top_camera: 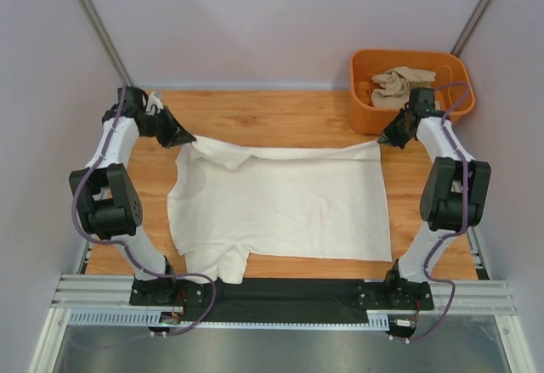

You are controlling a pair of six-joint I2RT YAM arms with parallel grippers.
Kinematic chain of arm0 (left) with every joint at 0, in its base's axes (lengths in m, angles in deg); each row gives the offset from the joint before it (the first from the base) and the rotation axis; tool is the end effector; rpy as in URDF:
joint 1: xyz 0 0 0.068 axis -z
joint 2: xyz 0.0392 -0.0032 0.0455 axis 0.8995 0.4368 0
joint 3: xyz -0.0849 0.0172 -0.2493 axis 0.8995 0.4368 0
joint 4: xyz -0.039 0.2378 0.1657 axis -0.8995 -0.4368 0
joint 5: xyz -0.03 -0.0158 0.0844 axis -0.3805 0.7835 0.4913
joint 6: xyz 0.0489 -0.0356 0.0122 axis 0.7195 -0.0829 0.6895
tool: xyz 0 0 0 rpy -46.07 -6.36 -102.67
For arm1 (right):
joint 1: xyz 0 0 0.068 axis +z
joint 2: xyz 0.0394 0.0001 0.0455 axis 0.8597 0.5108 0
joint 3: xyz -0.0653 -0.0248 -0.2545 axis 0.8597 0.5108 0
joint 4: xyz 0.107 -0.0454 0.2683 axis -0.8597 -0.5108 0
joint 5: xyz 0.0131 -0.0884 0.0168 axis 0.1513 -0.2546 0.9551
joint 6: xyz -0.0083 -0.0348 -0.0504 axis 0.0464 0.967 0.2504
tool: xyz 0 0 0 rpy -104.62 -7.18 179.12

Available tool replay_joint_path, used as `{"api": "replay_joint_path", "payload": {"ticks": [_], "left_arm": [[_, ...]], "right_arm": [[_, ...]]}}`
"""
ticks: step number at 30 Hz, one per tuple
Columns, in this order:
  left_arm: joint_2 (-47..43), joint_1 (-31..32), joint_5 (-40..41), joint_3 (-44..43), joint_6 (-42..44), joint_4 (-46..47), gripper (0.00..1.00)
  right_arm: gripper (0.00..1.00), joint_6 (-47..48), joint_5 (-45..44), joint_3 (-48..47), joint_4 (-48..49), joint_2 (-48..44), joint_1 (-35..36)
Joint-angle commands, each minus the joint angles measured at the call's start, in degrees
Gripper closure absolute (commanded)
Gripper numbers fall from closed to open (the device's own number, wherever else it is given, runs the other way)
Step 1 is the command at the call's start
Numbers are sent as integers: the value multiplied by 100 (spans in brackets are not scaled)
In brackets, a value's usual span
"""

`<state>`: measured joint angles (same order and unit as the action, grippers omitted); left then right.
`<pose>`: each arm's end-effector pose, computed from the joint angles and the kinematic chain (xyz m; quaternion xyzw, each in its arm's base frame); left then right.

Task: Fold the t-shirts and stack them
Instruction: Fold the tshirt

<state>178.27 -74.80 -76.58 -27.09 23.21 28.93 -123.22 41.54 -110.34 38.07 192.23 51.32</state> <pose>0.3980 0.0454 0.2334 -0.2284 0.8890 -0.3545 0.1785 0.4196 -0.0511 0.1997 0.3362 0.9049 0.1348 0.2237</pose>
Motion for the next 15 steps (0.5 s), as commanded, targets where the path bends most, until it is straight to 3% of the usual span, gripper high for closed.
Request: {"api": "replay_joint_path", "payload": {"ticks": [1, 11, 15], "left_arm": [[378, -46, -292, -828, -501, 696, 100], [1521, -29, -924, -1604, -1731, 2726, 100], [1698, -20, -978, -1613, -1838, 2666, 100]], "right_arm": [[100, -373, 153, -663, 256, 291, 6], [100, -488, 224, -523, 1090, 353, 23], [100, -286, 250, -646, 1074, 371, 23]]}}
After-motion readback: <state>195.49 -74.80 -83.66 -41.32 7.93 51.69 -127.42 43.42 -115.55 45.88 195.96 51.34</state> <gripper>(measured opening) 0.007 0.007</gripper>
